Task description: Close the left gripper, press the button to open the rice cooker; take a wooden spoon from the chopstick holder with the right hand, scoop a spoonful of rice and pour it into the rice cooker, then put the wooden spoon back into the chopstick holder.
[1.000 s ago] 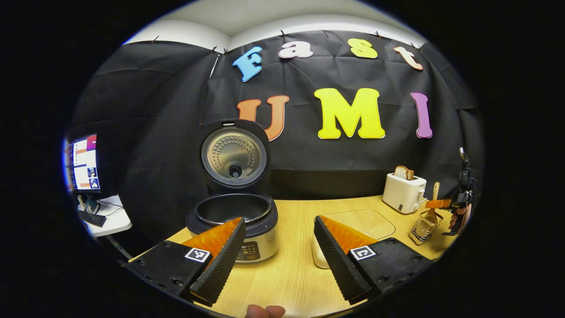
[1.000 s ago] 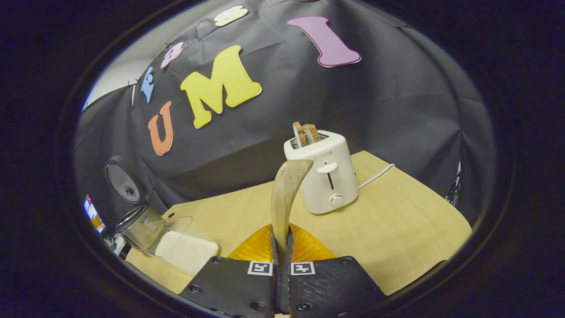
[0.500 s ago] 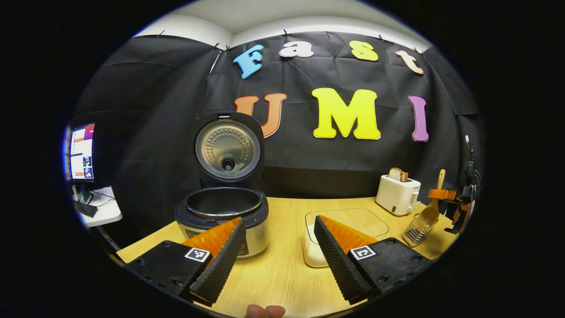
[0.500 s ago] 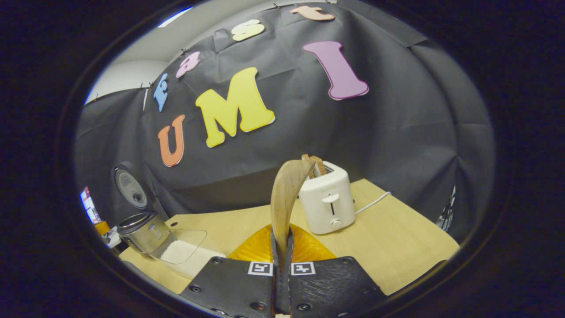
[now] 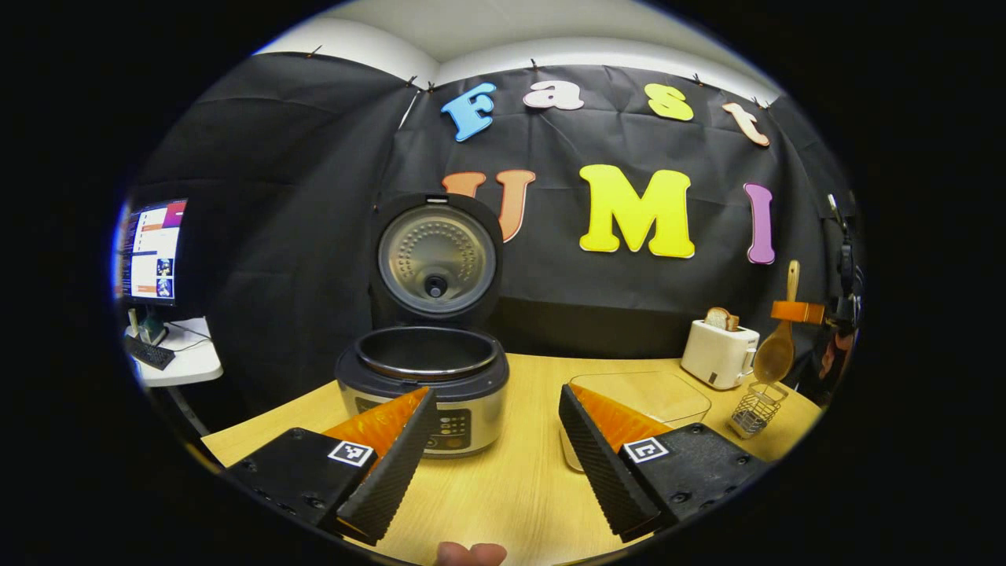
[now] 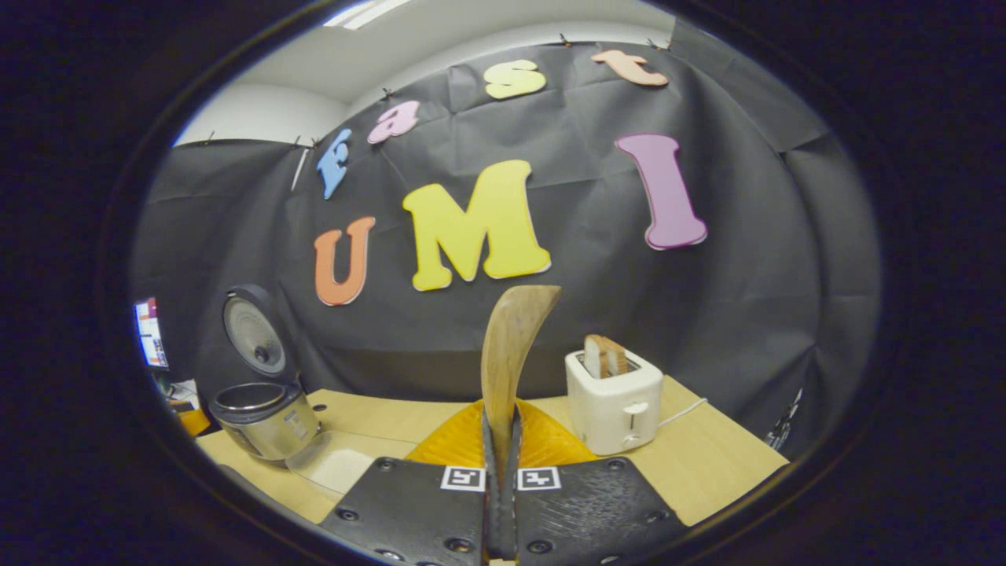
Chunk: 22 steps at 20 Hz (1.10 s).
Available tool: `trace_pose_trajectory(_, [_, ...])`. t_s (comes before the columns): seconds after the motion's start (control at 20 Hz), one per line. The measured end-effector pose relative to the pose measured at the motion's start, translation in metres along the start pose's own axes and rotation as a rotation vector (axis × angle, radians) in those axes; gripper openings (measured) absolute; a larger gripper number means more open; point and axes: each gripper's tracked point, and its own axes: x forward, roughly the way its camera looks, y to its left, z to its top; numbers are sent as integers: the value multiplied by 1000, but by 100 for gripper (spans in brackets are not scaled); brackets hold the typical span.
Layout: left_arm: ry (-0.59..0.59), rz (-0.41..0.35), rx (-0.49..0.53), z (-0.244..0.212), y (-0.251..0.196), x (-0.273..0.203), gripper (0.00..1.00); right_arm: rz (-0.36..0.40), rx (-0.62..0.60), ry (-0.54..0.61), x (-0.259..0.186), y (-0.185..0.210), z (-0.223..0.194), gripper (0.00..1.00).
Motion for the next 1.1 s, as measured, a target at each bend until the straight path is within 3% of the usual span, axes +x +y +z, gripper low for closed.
trace_pose_trajectory(0.4, [-38, 42, -20, 9, 39, -18, 99, 117, -55, 93, 64, 124, -45, 0])
trace_pose_trajectory(0.6, [-48, 49, -27, 10, 53, -24, 99, 96, -106, 173, 94, 149, -88, 0])
trace_pose_trajectory(1.1, [-35, 6, -35, 0, 65, -25, 99, -68, -341, 345, 120, 146, -162, 0])
